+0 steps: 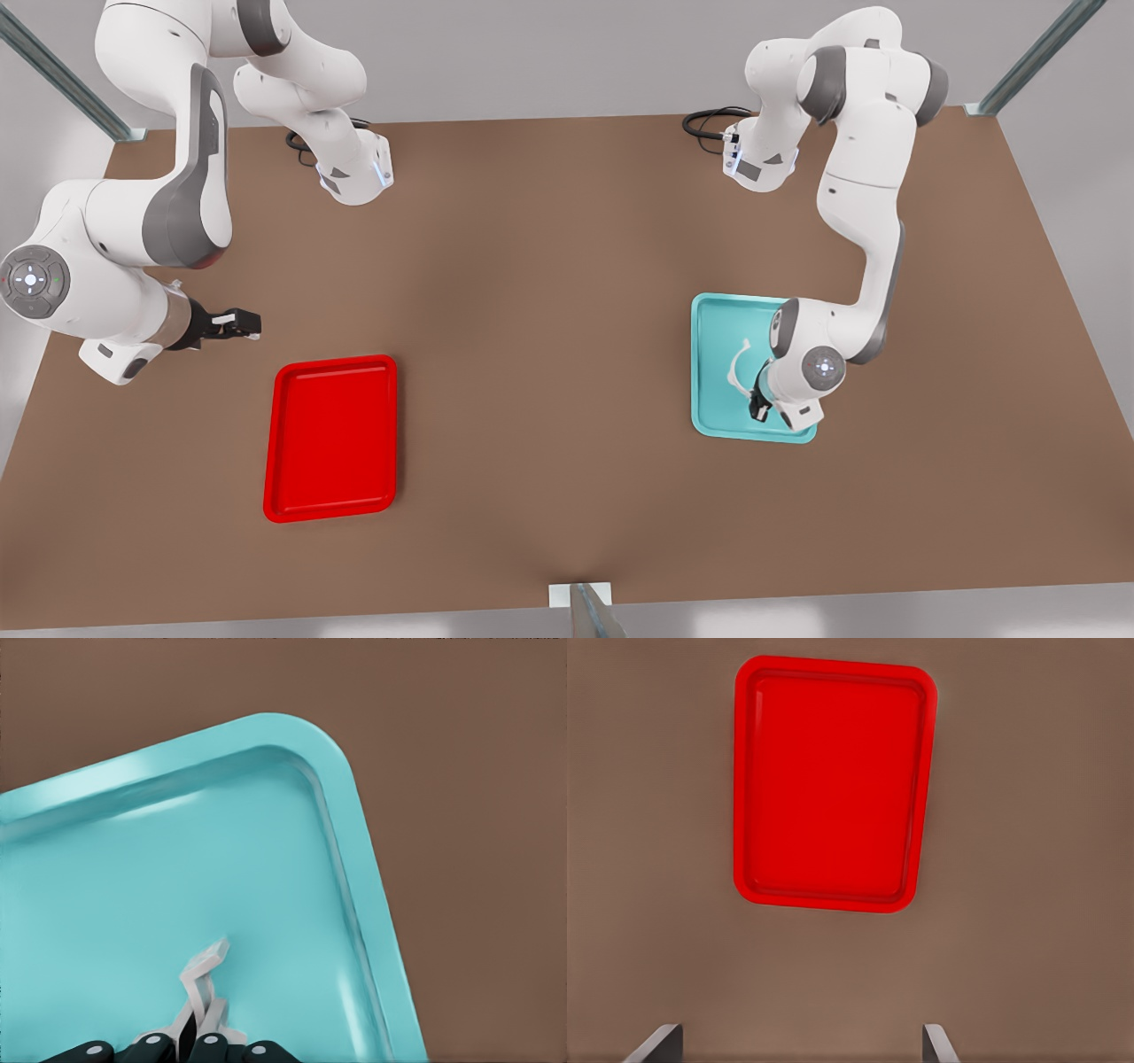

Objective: Take the drainage pipe clamp from the left arm, pass it to the right arm, and place it in the plate on the right side

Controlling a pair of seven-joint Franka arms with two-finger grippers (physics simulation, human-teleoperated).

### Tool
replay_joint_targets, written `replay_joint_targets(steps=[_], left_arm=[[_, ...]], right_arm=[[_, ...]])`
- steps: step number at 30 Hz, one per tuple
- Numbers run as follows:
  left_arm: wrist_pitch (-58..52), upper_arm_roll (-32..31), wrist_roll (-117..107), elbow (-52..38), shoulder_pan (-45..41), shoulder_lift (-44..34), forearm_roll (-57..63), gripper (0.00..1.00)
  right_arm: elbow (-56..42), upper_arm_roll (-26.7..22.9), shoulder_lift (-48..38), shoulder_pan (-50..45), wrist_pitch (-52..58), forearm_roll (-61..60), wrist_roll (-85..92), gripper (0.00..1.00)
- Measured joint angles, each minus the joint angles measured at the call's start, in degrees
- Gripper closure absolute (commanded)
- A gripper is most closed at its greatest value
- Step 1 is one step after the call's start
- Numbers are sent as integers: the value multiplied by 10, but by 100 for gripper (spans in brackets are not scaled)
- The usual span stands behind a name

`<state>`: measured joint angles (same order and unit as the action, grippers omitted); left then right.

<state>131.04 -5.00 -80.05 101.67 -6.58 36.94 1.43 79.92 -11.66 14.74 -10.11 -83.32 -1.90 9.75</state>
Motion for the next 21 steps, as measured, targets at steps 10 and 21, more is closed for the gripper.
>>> replay_joint_targets(steps=[10, 21], left_arm=[[-110, -45, -16, -146, -17, 14, -18, 79], [-206, -64, -153, -414, -177, 146, -34, 79]], right_arm=[[-14, 1, 41, -6, -4, -23, 1, 0], [77, 17, 113, -244, -222, -100, 2, 0]])
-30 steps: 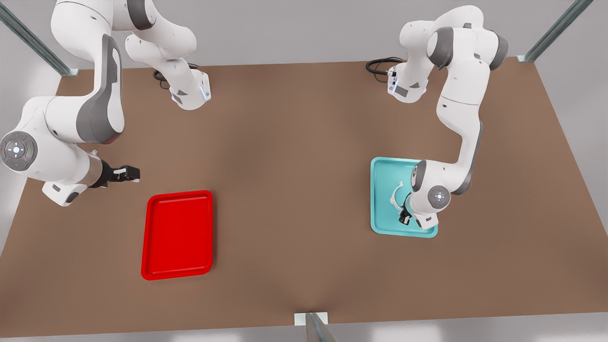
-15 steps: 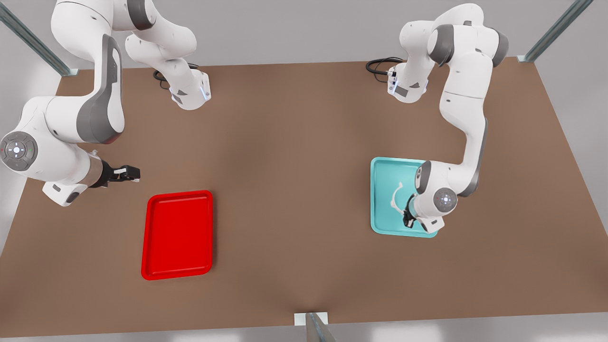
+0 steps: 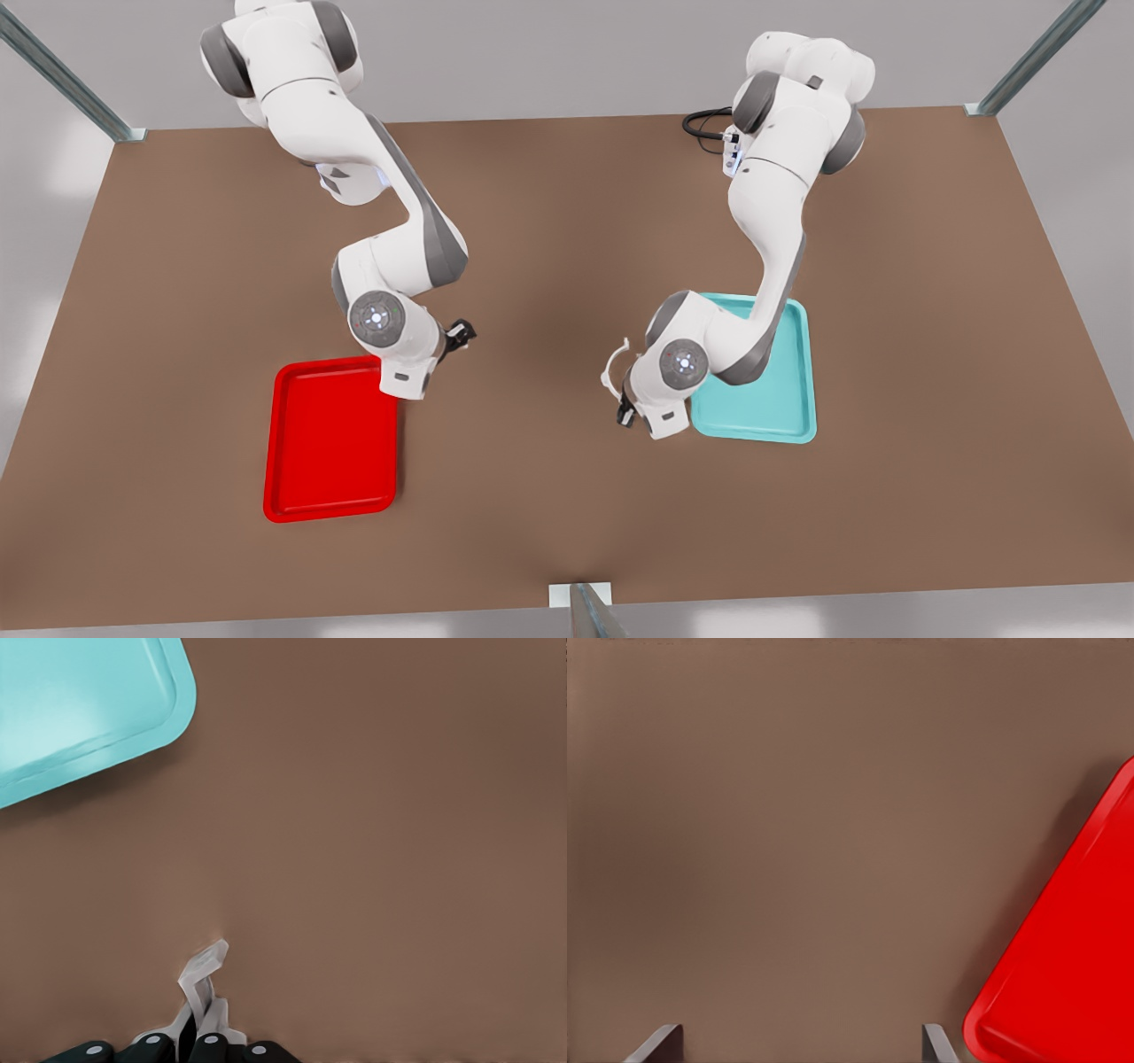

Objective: Take the drainage pipe clamp from the left arm, pass it to the right arm, and place it in the plate on the right side

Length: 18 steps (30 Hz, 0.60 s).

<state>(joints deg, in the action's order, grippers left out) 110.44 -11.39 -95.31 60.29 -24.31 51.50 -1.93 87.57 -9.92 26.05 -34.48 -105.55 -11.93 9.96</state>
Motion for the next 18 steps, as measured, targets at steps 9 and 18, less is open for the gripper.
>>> replay_joint_targets(steps=[9, 18], left_arm=[[0, -4, -106, -78, -71, 48, -2, 79], [8, -3, -170, -87, -81, 54, -1, 79]], right_arm=[[13, 0, 46, -58, -158, -72, -9, 0], [81, 4, 3, -94, -197, -94, -74, 0]])
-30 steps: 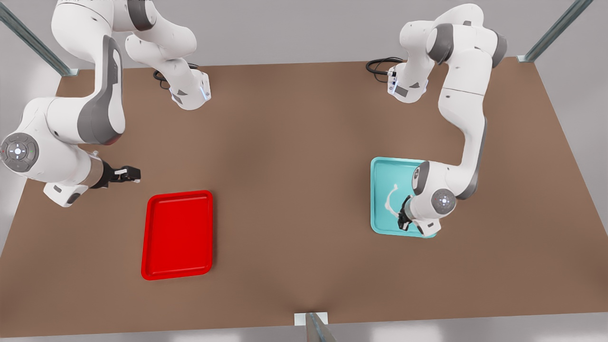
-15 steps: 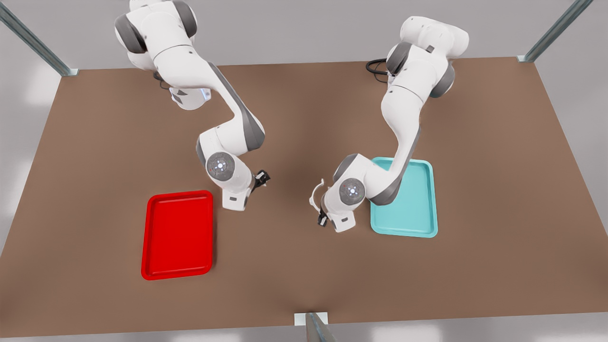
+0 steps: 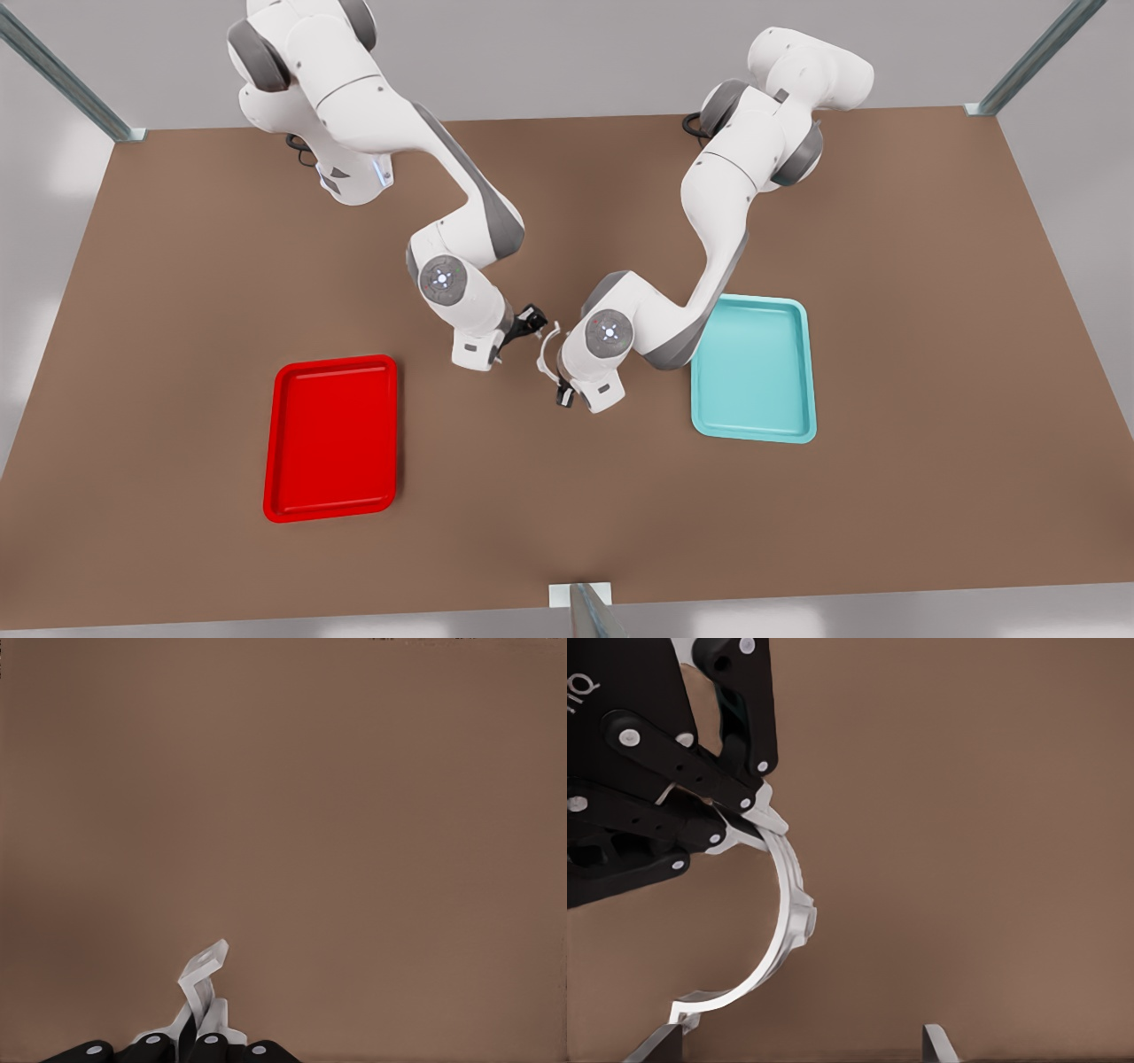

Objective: Take the drainage pipe clamp from the left arm, pass it to the right arm, and place it in the plate on the right side

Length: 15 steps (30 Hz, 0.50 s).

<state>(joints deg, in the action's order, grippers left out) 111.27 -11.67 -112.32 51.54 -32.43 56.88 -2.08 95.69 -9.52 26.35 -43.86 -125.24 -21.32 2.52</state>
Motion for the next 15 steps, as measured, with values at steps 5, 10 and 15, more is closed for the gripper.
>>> replay_joint_targets(steps=[5, 10, 15], left_arm=[[4, 1, -27, 0, 0, 0, 0, 79], [5, 1, -46, 1, 1, -1, 2, 79], [5, 0, -59, 1, 1, -1, 3, 79]], right_arm=[[2, 0, 20, -17, -16, -9, -46, 0], [2, 0, 37, -27, -33, -12, -80, 0], [2, 0, 52, -35, -45, -12, -106, 0]])
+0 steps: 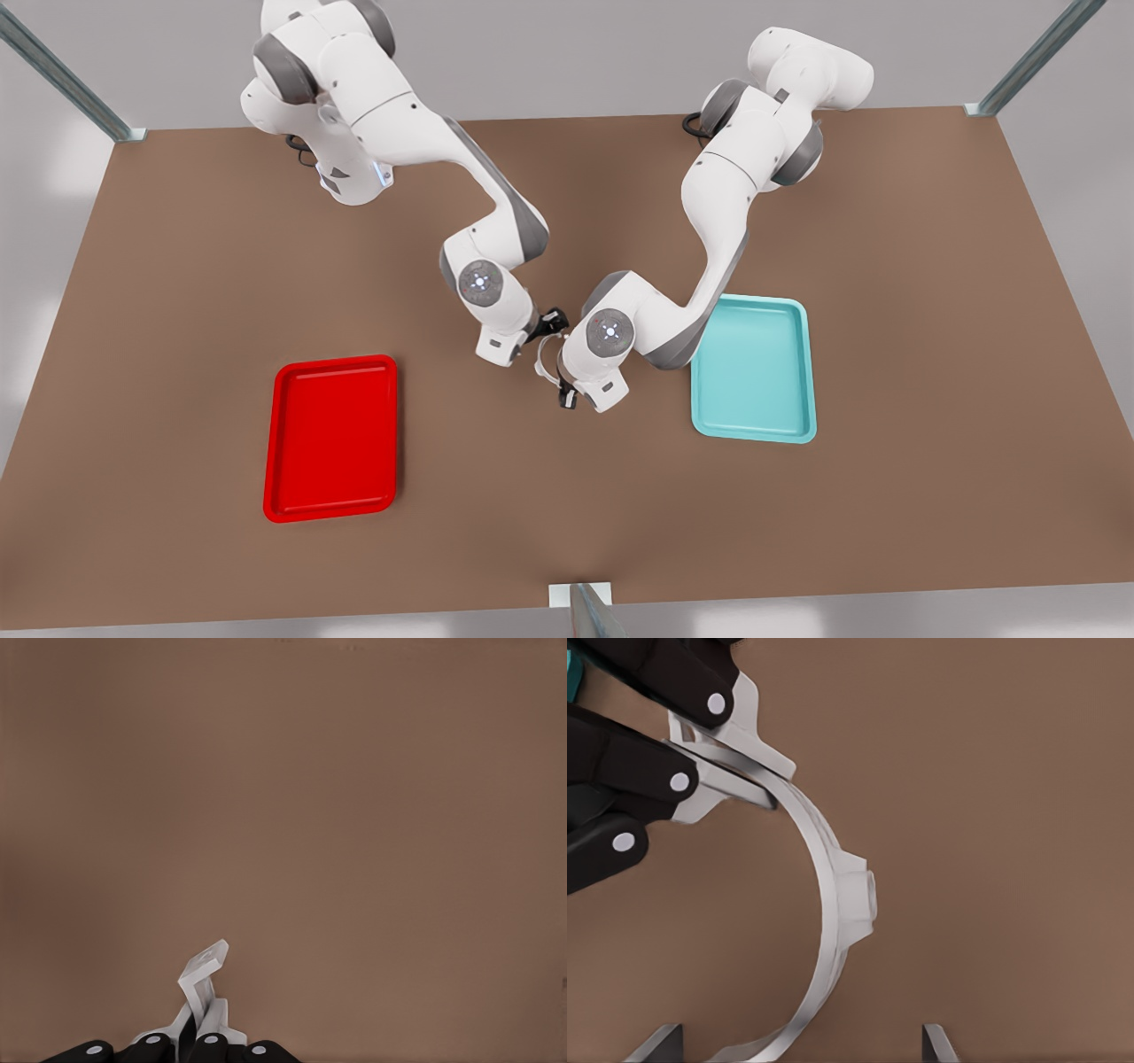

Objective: Take the drainage pipe clamp from the left arm, pass it to the right arm, and place it in the plate on the right side

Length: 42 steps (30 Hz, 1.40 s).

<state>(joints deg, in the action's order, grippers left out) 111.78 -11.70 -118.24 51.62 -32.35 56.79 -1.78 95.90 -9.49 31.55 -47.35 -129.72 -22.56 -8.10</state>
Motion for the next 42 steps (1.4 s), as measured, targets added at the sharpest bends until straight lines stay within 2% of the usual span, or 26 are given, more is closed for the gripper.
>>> replay_joint_targets(steps=[5, 6, 8, 10, 11, 12, 13, 14, 24, 29, 32, 35, 37, 39, 42], left_arm=[[0, -1, -10, 0, -1, -1, 0, 79], [0, -1, -12, 0, -1, -1, 0, 79], [0, -1, -15, 1, 0, -3, 0, 79], [0, -2, -18, 1, 1, -4, 0, 79], [0, -2, -19, 1, 1, -4, 0, 55], [0, -2, -21, 1, 1, -4, 0, 0], [1, -2, -22, 1, 2, -4, 1, 0], [1, -2, -23, 1, 2, -4, 1, 0], [-5, -1, -33, 1, 6, -9, -1, 0], [-30, -4, -36, 2, 26, -37, -10, 0], [-122, -29, -4, 1, 159, -104, -16, 0], [-238, -31, 90, 0, 302, -144, 17, 0], [-295, -12, 192, 48, 328, -202, 48, 0], [-300, 22, 300, 200, 315, -323, 57, 0], [-320, 28, 443, 225, 313, -362, 32, 0]], right_arm=[[-6, 0, 17, 0, -11, 0, -18, 0], [-6, 0, 18, 0, -14, 0, -22, 4], [-6, 0, 20, 0, -18, 0, -27, 26], [-6, 0, 22, 0, -20, -1, -31, 56], [-7, 0, 23, 0, -22, -1, -33, 63], [-7, 0, 23, 0, -22, -1, -34, 67], [-10, 0, 23, 0, -23, -2, -36, 77], [-14, 0, 23, 1, -24, -4, -36, 79], [-30, 0, 23, 14, -20, -5, -36, 79], [-30, 0, 23, 15, -19, -5, -34, 79], [-26, 0, 23, 38, -14, -7, -28, 79], [-2, -6, 6, 125, 16, 4, -3, 79], [36, -10, -25, 199, 35, 24, 21, 79], [56, -12, -36, 280, 49, 45, 55, 79], [53, -18, -24, 358, 59, 74, 112, 79]])
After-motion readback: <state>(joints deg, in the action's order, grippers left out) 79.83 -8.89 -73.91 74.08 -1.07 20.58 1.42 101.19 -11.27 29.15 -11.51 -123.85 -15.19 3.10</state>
